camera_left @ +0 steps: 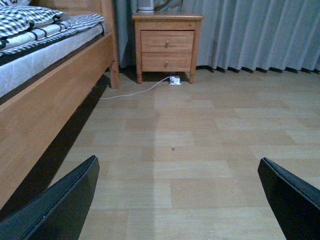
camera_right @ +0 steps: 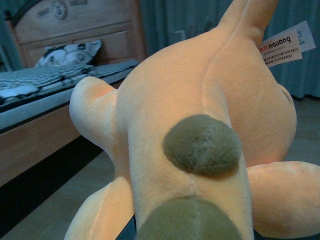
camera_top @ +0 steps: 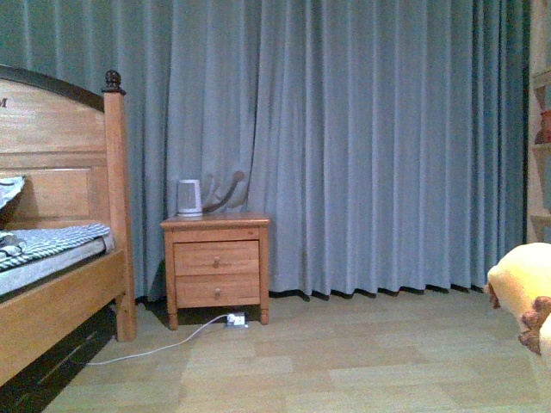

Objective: Put away toys

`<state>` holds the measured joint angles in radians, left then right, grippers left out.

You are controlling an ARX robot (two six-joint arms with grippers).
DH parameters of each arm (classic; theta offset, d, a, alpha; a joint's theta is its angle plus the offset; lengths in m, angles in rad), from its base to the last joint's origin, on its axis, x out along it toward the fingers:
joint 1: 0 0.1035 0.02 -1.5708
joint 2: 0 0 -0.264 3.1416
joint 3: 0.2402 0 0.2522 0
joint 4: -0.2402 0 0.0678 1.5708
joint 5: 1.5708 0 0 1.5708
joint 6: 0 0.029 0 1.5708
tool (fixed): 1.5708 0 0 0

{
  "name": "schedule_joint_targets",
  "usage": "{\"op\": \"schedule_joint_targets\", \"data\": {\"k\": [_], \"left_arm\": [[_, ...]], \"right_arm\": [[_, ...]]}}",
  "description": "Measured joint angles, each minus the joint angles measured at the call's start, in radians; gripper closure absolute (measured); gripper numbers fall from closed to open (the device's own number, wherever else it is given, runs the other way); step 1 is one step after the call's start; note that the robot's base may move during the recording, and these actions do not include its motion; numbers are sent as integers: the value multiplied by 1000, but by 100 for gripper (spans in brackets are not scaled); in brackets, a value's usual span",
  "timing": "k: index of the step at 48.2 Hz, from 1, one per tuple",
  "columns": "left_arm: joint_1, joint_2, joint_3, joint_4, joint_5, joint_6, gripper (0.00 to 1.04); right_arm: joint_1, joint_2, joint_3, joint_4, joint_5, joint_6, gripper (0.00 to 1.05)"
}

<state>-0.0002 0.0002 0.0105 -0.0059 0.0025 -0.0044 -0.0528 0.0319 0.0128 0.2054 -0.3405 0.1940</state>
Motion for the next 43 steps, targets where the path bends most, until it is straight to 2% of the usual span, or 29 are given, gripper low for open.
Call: {"op": "schedule_joint_targets", "data": {"k": [43], "left_arm": [[0,0,0,0,-3,0,6]], "right_arm": [[0,0,0,0,-4,0,96]]}}
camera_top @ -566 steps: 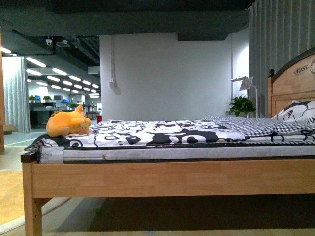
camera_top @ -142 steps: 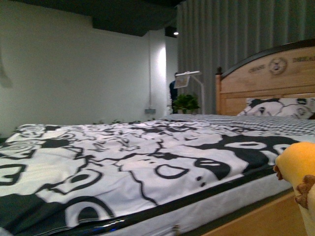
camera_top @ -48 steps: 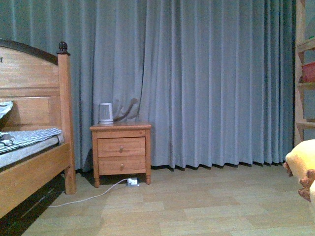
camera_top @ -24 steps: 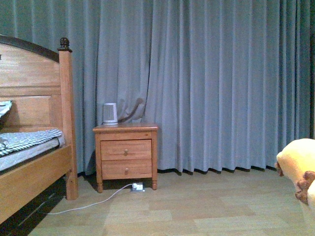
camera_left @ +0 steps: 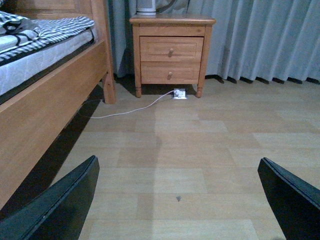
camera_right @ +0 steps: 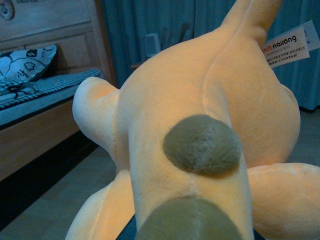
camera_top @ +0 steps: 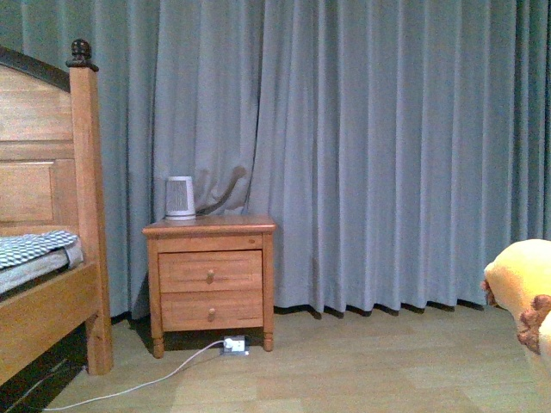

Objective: Put away toys

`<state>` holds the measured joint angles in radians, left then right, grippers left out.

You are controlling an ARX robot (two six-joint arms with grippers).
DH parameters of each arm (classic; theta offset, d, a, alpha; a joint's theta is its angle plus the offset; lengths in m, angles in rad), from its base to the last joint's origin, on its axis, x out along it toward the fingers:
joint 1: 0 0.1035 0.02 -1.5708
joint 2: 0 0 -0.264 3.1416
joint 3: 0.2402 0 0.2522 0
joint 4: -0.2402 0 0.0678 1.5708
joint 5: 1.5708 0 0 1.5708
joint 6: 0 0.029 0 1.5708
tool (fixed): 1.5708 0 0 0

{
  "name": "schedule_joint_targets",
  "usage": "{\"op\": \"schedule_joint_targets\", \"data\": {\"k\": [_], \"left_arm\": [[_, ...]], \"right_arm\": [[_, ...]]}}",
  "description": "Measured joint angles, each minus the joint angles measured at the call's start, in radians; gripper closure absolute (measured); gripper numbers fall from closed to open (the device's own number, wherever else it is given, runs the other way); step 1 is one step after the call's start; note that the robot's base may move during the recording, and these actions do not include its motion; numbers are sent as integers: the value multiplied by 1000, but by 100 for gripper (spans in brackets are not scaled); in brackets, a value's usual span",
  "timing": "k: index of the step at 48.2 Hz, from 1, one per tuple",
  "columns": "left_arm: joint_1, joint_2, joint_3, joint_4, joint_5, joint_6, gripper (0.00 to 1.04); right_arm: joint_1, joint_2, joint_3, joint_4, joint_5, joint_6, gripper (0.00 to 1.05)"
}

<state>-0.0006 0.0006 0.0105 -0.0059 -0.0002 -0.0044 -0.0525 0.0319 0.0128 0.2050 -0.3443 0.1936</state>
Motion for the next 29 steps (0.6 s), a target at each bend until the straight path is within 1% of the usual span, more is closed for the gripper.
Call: {"op": "schedule_joint_targets", "data": {"k": [29], "left_arm": [[0,0,0,0,0,0,6]], "right_arm": [[0,0,0,0,0,0,96]]}}
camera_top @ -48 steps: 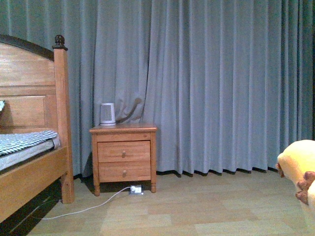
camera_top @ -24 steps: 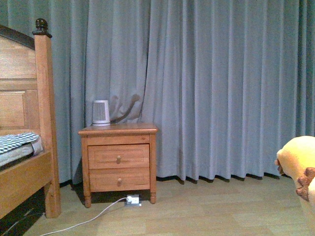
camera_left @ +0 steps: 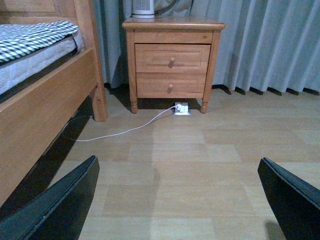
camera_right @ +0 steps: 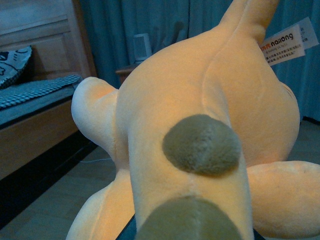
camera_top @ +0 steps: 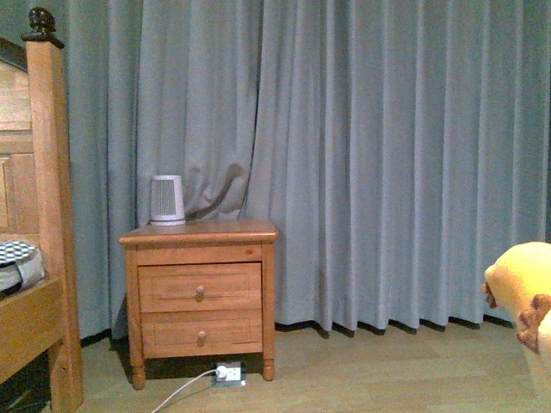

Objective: Put away toys

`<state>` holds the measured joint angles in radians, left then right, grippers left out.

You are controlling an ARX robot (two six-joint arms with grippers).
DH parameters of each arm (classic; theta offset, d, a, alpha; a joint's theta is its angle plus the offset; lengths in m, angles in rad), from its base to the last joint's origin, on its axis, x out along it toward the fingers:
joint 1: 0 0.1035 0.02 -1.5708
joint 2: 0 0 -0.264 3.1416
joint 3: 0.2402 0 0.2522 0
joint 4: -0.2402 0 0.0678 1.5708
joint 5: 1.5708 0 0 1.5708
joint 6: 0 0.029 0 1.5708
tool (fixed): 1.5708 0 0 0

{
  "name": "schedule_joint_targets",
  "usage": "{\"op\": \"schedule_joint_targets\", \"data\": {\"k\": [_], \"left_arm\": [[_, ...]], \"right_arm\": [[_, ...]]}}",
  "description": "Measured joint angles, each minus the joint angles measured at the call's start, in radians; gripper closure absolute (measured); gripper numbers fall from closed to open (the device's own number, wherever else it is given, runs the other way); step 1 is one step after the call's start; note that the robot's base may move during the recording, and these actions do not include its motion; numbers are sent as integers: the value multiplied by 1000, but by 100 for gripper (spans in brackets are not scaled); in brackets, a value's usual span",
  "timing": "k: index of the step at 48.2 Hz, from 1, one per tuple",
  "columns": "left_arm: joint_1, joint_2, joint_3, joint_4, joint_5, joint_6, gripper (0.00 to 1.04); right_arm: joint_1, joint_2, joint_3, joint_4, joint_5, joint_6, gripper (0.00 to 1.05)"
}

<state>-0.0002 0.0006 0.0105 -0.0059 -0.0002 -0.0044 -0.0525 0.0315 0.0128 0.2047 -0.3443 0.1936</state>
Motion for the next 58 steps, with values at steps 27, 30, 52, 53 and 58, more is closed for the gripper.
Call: {"op": "schedule_joint_targets", "data": {"k": [27,30,52,53,58], "left_arm": [[0,0,0,0,0,0,6],[0,0,0,0,-2,0,6],[-1,0,0,0,-1,0,6],[-1,0,0,0,-1,0,6],[-1,0,0,0,0,0,6]], "right_arm": [[0,0,0,-1,0,0,96],[1,1,0,-1,-6,0,96],[1,0,0,-1,1,0,96],[1,0,0,-1,0,0,96],[1,0,0,-1,2,0,96]]}}
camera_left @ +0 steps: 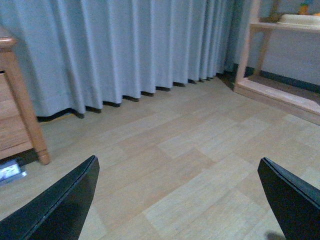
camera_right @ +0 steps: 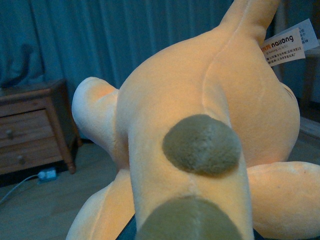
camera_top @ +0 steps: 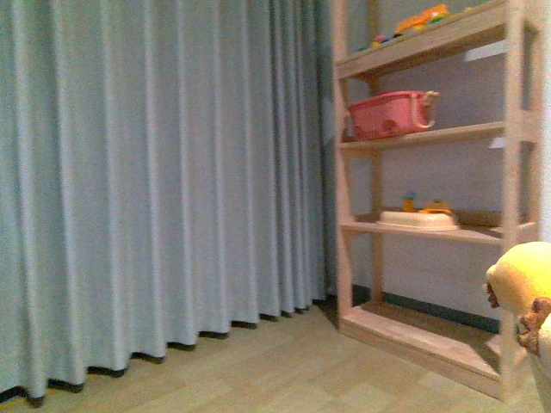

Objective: Put away toys

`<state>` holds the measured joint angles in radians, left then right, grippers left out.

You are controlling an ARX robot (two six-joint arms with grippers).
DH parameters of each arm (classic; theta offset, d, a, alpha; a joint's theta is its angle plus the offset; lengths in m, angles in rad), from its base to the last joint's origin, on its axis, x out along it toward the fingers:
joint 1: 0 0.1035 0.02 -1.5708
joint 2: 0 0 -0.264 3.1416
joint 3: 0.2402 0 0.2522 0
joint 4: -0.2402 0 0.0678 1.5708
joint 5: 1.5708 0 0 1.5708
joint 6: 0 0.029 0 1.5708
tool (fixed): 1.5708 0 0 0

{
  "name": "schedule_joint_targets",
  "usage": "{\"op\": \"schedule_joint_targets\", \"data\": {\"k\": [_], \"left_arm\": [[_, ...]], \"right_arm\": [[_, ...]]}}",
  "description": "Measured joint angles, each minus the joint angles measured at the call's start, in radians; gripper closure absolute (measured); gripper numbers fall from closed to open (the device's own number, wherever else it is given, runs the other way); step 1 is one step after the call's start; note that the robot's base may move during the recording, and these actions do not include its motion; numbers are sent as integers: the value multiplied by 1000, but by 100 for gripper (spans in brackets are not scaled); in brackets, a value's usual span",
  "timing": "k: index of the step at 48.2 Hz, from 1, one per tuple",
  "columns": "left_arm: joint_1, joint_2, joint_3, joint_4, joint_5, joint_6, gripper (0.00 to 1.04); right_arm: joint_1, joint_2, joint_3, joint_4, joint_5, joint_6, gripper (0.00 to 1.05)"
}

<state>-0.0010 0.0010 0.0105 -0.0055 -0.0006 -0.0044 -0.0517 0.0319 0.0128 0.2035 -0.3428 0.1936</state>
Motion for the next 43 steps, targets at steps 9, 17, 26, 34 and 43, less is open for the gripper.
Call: {"op": "schedule_joint_targets", "data": {"k": [9,17,26,34,43], "left_arm": [[0,0,0,0,2,0,6],[0,0,0,0,2,0,6],[-1,-1,0,0,1,0,6],[-1,-1,0,0,0,0,6],[-1,-1,0,0,2,0,6]], "right_arm": [[0,0,0,0,-1,0,96],[0,0,0,0,-1,0,96],[0,0,0,0,0,0,96],[0,0,0,0,-2,0,96],[0,0,0,-1,0,0,96]]}}
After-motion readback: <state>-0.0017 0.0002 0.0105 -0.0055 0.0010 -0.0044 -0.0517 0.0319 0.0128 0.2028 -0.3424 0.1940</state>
